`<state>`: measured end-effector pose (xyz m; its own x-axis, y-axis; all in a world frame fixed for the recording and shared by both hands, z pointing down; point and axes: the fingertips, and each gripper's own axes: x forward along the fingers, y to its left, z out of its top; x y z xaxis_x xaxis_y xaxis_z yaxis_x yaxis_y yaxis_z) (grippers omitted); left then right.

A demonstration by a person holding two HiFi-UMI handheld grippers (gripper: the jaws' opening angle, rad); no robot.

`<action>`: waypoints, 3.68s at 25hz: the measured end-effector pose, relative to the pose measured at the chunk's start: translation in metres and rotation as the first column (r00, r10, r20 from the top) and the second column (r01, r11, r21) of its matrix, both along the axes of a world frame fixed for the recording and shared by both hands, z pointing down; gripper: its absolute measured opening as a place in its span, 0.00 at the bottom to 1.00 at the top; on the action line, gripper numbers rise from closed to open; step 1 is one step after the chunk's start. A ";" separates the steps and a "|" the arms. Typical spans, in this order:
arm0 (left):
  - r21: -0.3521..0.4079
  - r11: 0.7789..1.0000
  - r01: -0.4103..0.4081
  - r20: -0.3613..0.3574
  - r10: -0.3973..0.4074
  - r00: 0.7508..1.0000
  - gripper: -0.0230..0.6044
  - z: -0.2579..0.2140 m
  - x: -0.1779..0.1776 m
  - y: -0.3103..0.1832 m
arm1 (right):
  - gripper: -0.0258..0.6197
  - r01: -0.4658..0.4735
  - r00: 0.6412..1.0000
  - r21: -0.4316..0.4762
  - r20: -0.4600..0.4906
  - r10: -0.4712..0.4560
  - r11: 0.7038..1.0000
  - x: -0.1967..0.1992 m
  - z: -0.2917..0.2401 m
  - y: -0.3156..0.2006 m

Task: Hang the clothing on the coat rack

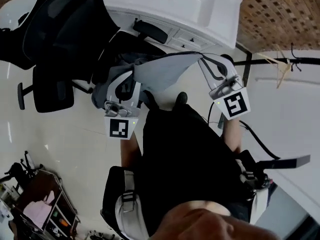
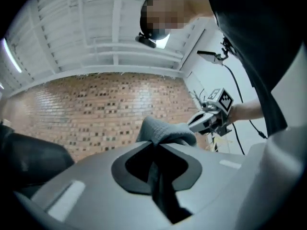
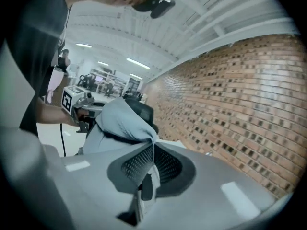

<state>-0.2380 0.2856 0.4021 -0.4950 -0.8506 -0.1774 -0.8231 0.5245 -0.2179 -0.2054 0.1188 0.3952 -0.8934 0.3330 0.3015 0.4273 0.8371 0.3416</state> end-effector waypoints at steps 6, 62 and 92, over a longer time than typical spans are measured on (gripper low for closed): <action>0.181 0.910 -0.372 0.040 0.371 0.928 0.08 -0.083 0.036 -0.131 | 0.06 -0.272 0.933 -0.077 0.224 0.283 0.959 0.093 -0.081 -0.115; 0.245 0.373 -0.895 -0.002 0.923 0.384 0.08 -0.210 0.299 -0.910 | 0.06 -0.581 0.484 -0.411 0.519 0.705 0.702 0.374 -0.248 -0.783; 0.162 0.415 -0.895 0.080 0.899 0.431 0.05 -0.184 0.419 -0.652 | 0.15 -0.590 0.454 -0.501 0.442 0.773 0.633 0.460 -0.174 -0.542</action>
